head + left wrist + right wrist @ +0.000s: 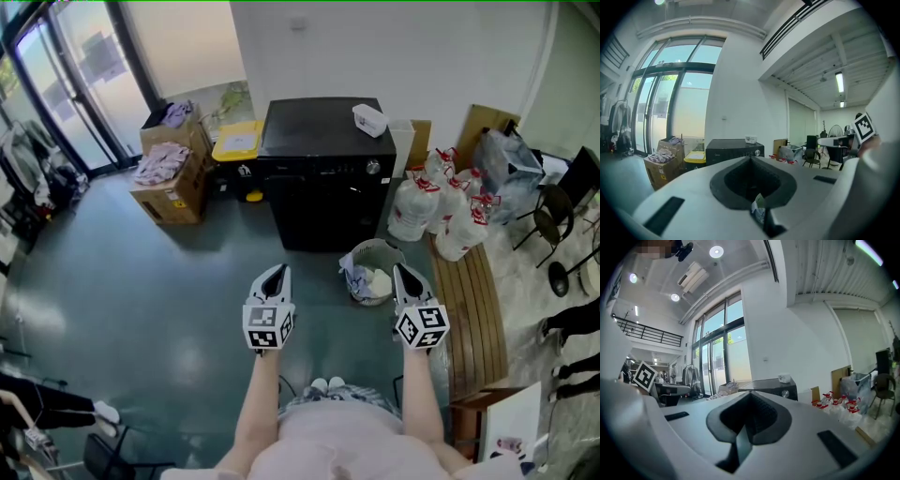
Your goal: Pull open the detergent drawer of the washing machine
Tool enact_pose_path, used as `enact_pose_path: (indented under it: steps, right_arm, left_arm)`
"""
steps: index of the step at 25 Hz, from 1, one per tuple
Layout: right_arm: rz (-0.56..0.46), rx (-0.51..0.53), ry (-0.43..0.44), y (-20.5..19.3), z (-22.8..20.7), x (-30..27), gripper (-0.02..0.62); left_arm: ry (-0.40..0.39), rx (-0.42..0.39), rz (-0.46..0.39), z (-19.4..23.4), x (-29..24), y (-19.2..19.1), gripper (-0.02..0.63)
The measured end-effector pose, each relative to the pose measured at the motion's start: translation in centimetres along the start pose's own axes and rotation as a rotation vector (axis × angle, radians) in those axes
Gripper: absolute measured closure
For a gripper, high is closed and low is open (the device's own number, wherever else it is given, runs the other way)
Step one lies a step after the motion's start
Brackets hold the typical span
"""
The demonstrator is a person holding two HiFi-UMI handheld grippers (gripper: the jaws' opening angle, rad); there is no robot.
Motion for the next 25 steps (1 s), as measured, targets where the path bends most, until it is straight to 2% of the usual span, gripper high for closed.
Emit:
enact_pose_path:
  steps: [9, 15, 17, 19, 21, 25]
  right_arm:
    - [-0.020, -0.038, 0.025, 0.3, 0.2, 0.0, 0.578]
    - [-0.059, -0.056, 0.048, 0.9, 0.6, 0.0, 0.413]
    - [-0.067, -0.064, 0.052, 0.9, 0.6, 0.0, 0.364]
    - [-0.071, -0.072, 0.051, 0.9, 0.6, -0.1, 0.311]
    - [-0.070, -0.078, 0.048, 0.9, 0.5, -0.2, 0.271]
    - [-0.067, -0.078, 0.047, 0.8, 0.7, -0.2, 0.268]
  left_arm:
    - [-0.008, 0.029, -0.011, 0.2, -0.3, 0.7, 0.577]
    - [-0.045, 0.011, -0.054, -0.1, -0.1, 1.8, 0.575]
    - [-0.063, 0.004, -0.064, -0.4, -0.1, 1.9, 0.536]
    - [-0.083, 0.006, -0.071, -0.8, -0.2, 1.9, 0.430]
    - [-0.097, 0.009, -0.072, -1.0, -0.2, 1.9, 0.396]
    - [-0.102, 0.011, -0.065, -0.9, -0.3, 1.7, 0.379]
Point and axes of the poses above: the fingertips, and each gripper's own axes: x backward along the fingers, z to its left, y out of its top, the point moved 1 cm from there along x, backward along the fingers, and after that the axes turned 3 degrees about -x, right-handed, at the moved point
